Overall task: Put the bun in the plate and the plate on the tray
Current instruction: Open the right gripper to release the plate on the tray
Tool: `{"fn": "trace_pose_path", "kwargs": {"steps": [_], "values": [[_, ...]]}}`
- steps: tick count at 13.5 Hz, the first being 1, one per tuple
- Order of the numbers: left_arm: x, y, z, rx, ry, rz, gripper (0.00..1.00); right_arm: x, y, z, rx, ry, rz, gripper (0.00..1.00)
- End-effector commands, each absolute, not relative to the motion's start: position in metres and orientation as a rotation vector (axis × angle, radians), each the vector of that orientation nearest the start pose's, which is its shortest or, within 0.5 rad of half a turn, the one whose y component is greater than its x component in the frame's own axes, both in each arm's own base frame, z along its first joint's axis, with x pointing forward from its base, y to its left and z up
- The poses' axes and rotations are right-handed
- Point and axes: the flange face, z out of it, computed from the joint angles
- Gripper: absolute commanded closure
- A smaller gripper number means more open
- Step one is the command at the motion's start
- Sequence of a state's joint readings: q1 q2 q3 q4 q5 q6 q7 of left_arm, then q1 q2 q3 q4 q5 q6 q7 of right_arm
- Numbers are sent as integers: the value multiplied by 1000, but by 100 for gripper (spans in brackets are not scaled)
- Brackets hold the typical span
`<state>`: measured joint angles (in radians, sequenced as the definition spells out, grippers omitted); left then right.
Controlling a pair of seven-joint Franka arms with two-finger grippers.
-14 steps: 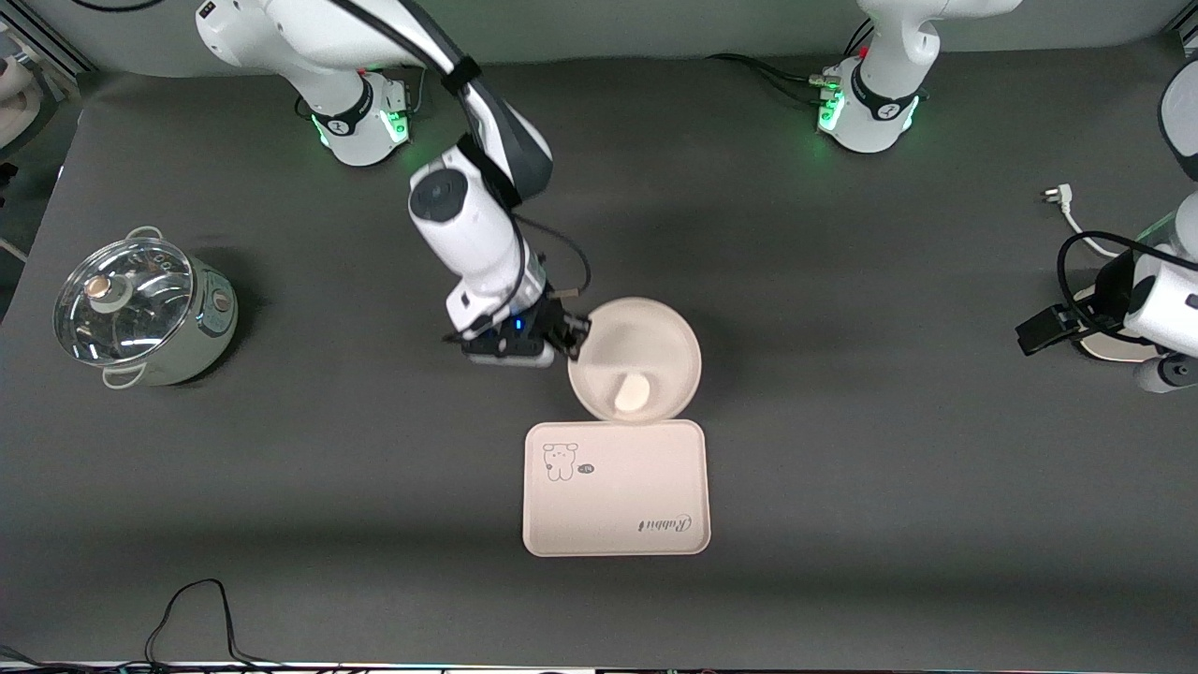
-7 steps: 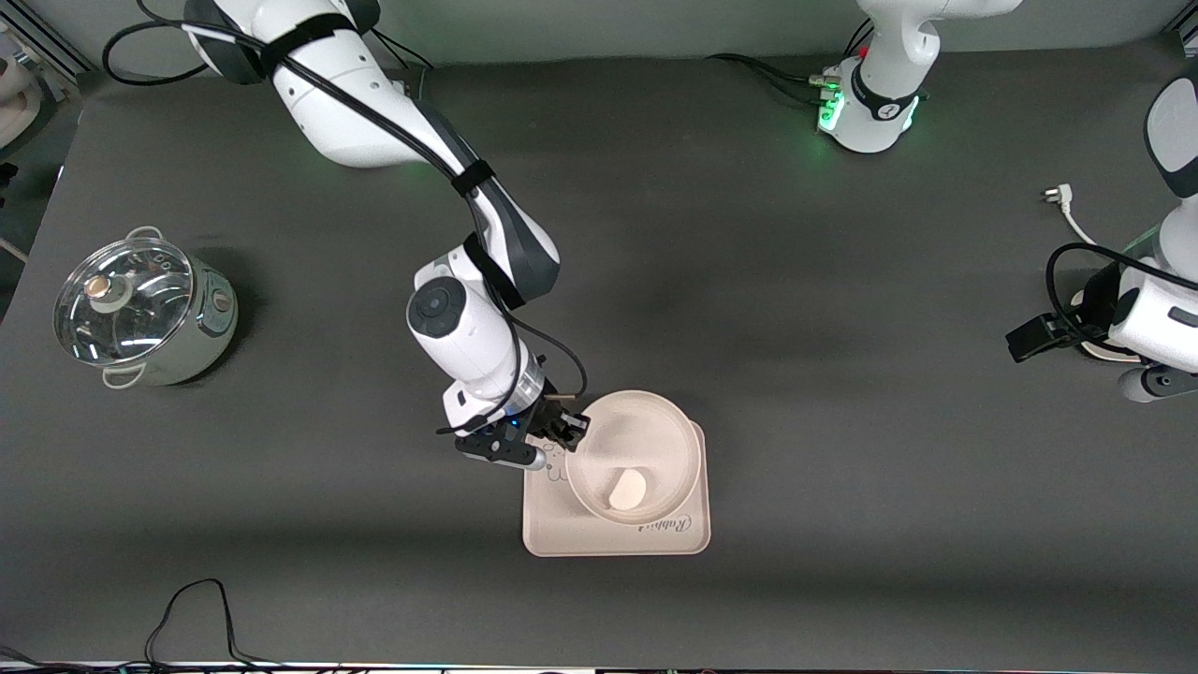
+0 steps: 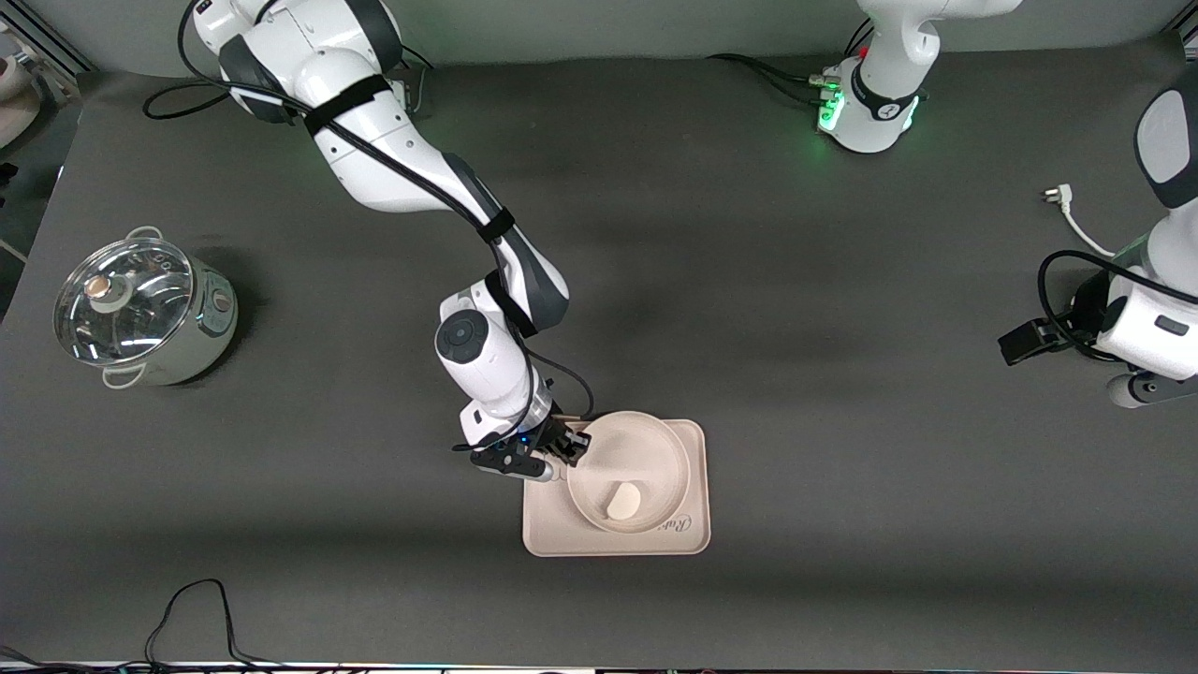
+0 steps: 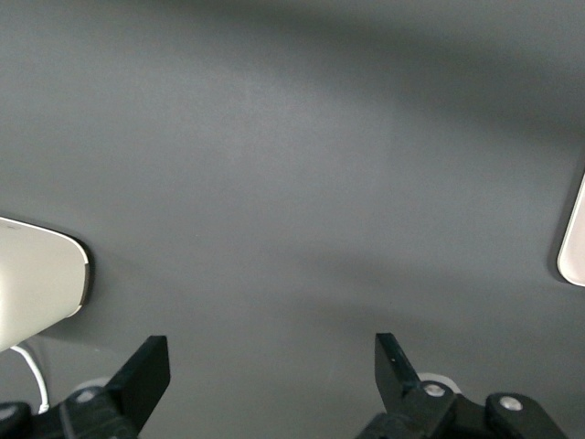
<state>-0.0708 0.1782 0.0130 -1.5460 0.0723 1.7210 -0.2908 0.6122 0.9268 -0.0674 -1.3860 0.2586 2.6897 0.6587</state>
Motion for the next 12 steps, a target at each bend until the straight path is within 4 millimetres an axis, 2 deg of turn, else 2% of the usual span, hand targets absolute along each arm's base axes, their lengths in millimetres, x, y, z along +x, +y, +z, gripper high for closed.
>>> {"fn": "trace_pose_path", "kwargs": {"steps": [1, 3, 4, 5, 6, 8, 9, 10, 12], "values": [[619, -32, 551, -3052, -329, -34, 0, 652, 403, 180, -2771, 382, -366, 100], [619, -31, 551, -3053, -330, -33, 0, 650, 405, 176, -2767, 378, -378, 100], [619, -31, 549, -3053, -329, -29, 0, 651, 405, 177, -2763, 383, -377, 83], [619, -33, 548, -3053, -325, -26, 0, 652, 403, 178, -2764, 385, -376, 24], [619, -33, 548, -3053, -325, -22, 0, 653, 402, 181, -2768, 380, -372, 0], [613, -42, 552, -3051, -305, -5, 0, 652, 403, 186, -2778, 379, -345, 0], [610, -52, 551, -3047, -286, 16, 0, 653, 403, 199, -2786, 376, -318, 0], [606, -63, 548, -3043, -257, 39, 0, 654, 402, 218, -2794, 367, -295, 0], [587, -65, 555, -3044, -237, 49, 0, 650, 403, 265, -2822, 339, -220, 0]]}}
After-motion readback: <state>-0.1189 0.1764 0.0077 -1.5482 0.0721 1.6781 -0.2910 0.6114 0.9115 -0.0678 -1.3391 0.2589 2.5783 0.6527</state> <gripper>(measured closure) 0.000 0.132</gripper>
